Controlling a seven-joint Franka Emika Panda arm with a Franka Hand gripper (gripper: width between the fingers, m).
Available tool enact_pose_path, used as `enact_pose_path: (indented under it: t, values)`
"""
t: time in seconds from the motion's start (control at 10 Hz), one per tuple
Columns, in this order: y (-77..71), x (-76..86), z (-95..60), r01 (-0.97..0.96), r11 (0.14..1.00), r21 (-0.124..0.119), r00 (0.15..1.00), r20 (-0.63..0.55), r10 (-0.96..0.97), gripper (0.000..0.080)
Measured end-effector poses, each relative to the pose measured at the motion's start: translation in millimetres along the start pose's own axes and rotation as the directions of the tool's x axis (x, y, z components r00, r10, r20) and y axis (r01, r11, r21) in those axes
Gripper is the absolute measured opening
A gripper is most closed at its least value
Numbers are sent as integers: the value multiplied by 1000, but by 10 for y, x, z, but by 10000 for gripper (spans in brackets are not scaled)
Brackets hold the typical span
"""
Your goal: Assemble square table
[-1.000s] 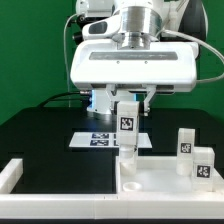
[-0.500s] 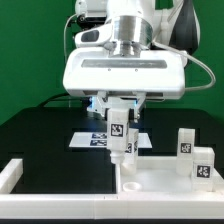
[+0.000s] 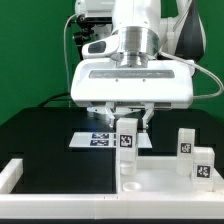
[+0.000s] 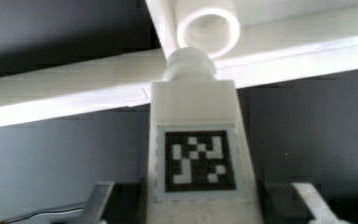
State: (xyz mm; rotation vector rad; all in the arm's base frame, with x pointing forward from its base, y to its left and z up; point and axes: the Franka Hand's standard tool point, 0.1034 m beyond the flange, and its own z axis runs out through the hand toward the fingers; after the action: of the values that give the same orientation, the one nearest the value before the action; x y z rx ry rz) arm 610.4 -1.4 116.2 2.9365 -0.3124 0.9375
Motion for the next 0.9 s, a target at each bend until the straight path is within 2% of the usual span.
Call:
enact_pose_path:
  t: [0.5,0.9]
  values:
    - [-65,-135,147,18,1000,-2,1000,22,-18,290]
    - [-122,-168,169,25,1000,4,999,26,-25,290]
